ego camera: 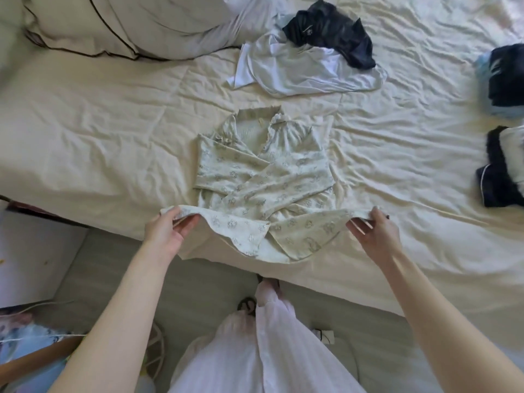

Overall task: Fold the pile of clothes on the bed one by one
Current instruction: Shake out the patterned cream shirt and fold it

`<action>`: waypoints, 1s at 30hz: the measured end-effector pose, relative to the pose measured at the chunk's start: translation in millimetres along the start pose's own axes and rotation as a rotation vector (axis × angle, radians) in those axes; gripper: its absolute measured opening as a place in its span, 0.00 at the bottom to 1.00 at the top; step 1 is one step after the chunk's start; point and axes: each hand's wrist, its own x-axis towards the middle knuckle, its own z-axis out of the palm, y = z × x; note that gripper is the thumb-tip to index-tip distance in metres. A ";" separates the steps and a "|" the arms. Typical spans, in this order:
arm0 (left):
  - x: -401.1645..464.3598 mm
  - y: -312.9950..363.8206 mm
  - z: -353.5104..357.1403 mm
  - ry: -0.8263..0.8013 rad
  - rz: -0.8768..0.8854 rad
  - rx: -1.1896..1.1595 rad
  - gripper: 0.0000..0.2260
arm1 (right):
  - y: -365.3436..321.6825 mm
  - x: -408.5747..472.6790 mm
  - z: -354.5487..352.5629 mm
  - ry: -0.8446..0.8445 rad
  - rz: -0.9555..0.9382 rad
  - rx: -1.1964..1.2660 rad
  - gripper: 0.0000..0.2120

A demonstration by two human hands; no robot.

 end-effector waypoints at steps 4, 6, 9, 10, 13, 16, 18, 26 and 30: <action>40.8 29.5 46.0 0.055 0.004 -0.066 0.06 | -29.5 46.4 44.0 -0.024 -0.006 -0.025 0.10; 63.3 42.2 69.8 0.080 0.006 -0.080 0.06 | -41.8 74.9 69.5 -0.036 0.017 -0.039 0.10; 100.8 59.1 106.9 0.109 0.020 -0.094 0.07 | -58.1 123.5 110.9 -0.060 0.037 -0.036 0.09; 115.2 65.0 119.3 0.115 0.030 -0.098 0.07 | -63.2 140.8 125.7 -0.069 0.035 -0.038 0.08; 160.5 83.1 152.7 0.122 0.062 -0.103 0.07 | -77.4 193.2 169.8 -0.099 0.009 -0.053 0.08; 208.3 96.1 179.1 0.126 0.101 -0.082 0.06 | -84.6 240.5 211.6 -0.123 -0.005 -0.047 0.07; 239.5 99.6 192.9 0.135 0.120 -0.047 0.06 | -82.9 268.8 234.3 -0.138 -0.001 -0.042 0.07; 315.7 68.5 202.7 0.130 0.136 0.231 0.14 | -48.4 327.6 254.6 -0.224 0.114 0.015 0.09; 318.8 48.3 198.3 0.131 0.431 0.886 0.19 | -29.6 325.4 248.9 -0.115 -0.311 -0.731 0.15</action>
